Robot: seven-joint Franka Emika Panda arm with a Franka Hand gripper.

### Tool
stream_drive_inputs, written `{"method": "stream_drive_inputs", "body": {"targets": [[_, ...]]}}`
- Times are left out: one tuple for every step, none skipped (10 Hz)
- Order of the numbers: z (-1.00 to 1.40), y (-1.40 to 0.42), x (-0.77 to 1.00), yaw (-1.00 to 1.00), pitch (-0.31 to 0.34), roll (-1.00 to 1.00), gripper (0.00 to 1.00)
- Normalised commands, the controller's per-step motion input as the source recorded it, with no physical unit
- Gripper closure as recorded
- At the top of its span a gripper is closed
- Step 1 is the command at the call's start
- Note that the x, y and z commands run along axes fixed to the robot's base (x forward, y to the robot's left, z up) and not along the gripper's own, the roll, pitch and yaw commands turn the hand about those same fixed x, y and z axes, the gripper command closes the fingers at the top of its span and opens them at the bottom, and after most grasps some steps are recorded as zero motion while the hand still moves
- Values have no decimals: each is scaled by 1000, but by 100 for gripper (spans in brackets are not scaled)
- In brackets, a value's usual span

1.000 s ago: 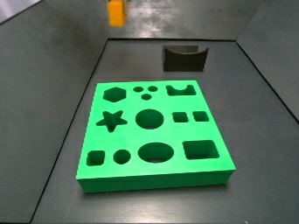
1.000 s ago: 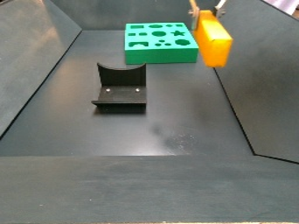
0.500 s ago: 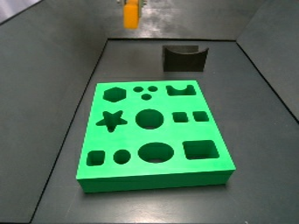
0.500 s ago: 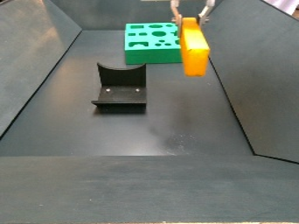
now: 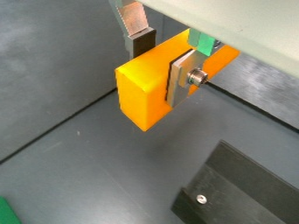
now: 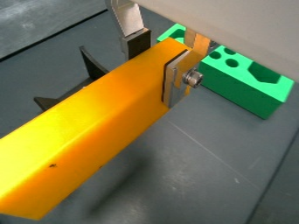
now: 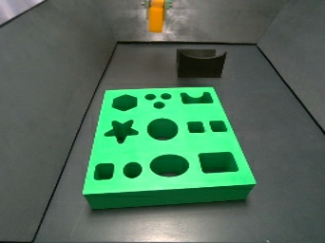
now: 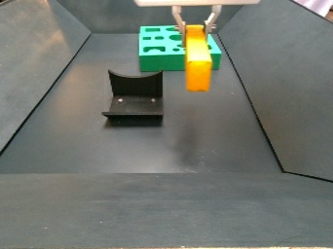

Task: Pick up the rectangle object. Move up. Place the rectangle object on the fixture. Regrasp the rectangle object. Move to above the board. Insert the rectangle object.
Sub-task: Place the rectangle object on the fixture.

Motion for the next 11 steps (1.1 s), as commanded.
{"method": "stream_drive_inputs", "body": {"targets": [[276,-345,1000,46,-37,-1000,100],[295,-368,1000,44,-35,-1000,100],[261,-307,1000,42,-25,-1000,100],[184,-237,1000,38,-14,-1000,100],[148,-191,1000,35,-3,-1000,100],[130,-157,1000,32,5,-1000,100],[76,-83,1000,26,24,-1000,100],[57,-62,1000,23,31,-1000,100],[31,-22,988,14,46,-1000,100],[19,-5,937,10,53,-1000,100],[1,18,833,-2,68,-1000,100]]}}
